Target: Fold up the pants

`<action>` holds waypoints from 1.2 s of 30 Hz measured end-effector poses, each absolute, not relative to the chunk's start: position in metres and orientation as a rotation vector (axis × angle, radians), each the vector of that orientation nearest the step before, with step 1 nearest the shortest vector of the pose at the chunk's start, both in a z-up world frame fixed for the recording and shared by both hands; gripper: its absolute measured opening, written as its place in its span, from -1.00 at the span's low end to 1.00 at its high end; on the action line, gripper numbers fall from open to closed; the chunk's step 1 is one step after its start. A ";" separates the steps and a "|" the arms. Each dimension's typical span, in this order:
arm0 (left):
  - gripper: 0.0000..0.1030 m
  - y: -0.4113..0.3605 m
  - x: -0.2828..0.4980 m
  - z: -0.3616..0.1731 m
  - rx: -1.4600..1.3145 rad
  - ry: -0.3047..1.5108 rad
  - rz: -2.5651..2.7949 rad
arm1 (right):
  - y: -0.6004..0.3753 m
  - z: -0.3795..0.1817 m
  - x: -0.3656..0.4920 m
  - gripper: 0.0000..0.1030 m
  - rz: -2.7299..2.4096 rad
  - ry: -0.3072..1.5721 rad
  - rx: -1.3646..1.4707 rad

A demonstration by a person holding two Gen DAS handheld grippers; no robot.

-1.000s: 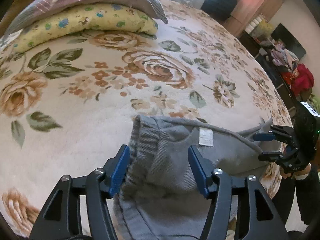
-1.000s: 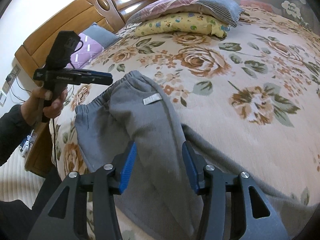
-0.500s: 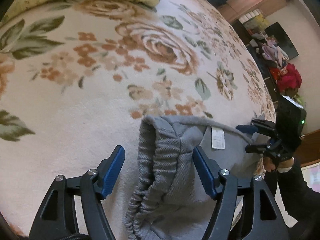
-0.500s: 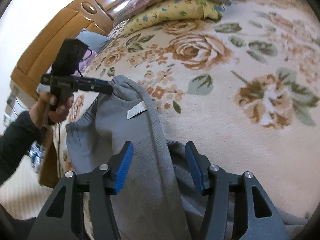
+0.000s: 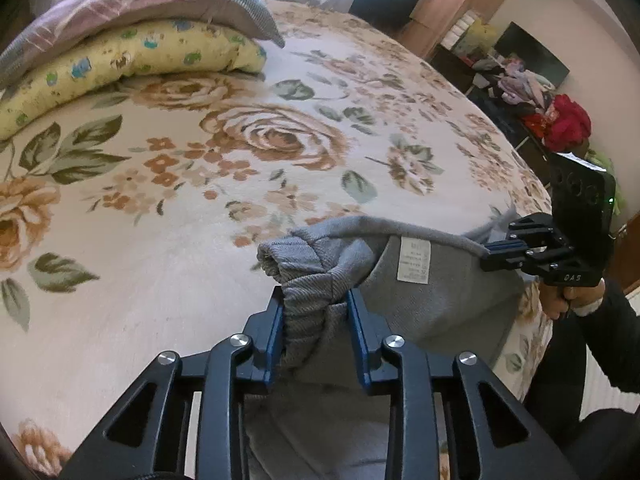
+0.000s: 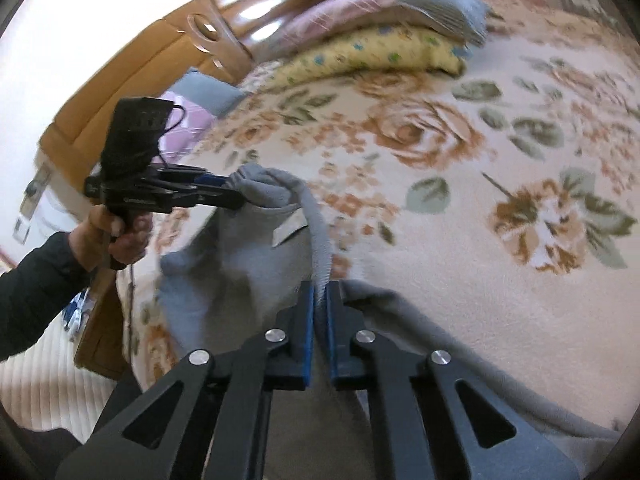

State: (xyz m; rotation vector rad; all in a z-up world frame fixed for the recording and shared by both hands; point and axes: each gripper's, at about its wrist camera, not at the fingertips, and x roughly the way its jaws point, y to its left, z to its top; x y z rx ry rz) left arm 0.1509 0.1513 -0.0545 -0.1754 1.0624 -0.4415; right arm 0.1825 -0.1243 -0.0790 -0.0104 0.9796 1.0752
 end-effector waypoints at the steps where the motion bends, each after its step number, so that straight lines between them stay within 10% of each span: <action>1: -0.47 0.152 0.144 -0.052 -0.176 1.054 -0.443 | -0.123 -0.075 0.176 -0.89 1.091 0.968 -0.032; 36: -0.36 0.163 0.019 -0.070 -0.219 1.004 -0.314 | -0.099 -0.114 0.076 -0.87 1.156 1.084 -0.148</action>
